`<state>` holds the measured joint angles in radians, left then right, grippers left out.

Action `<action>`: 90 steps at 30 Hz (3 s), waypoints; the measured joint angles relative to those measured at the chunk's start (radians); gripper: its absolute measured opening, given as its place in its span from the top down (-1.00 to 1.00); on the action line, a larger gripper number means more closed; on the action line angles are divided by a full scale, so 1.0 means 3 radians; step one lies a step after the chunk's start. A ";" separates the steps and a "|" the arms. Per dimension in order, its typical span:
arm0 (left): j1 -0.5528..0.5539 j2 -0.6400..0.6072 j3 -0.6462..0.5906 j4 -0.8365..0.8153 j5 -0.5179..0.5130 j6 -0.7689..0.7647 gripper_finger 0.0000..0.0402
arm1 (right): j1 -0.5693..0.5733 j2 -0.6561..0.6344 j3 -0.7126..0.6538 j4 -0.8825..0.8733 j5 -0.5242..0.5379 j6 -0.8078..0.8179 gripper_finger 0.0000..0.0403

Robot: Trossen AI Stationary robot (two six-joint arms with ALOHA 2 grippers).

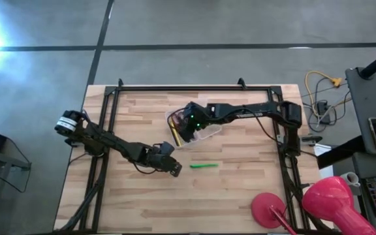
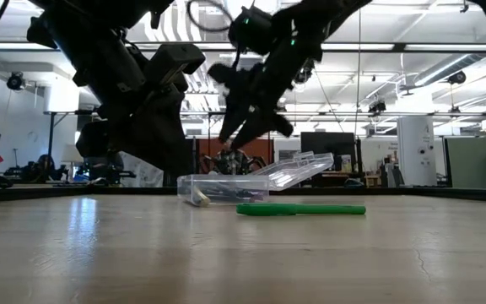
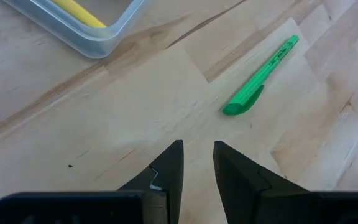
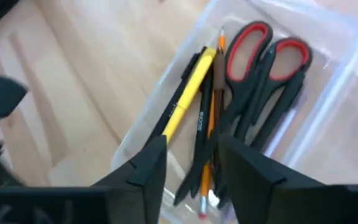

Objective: Pick & place school supplies into a supply box
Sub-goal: Put the green pen into the transparent supply box

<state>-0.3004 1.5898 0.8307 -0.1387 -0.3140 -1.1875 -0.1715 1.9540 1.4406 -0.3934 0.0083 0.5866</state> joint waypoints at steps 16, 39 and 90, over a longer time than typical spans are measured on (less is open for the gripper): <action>0.0000 0.0000 0.0000 0.0002 0.0001 -0.0001 0.64 | 0.0746 -0.0834 -0.0526 -0.0975 -0.0297 -0.1643 0.09; -0.0001 0.0000 0.0000 0.0017 0.0000 0.0001 0.64 | 0.1334 -0.1009 -0.2056 0.0745 0.0088 -0.1353 0.20; 0.0000 0.0000 -0.0002 0.0082 -0.0001 0.0000 0.64 | -0.0034 -0.0424 -0.0778 0.0627 -0.0243 0.0415 0.93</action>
<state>-0.3004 1.5898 0.8302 -0.1141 -0.3141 -1.1874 -0.1815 1.8267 1.2072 -0.2054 -0.0646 0.7111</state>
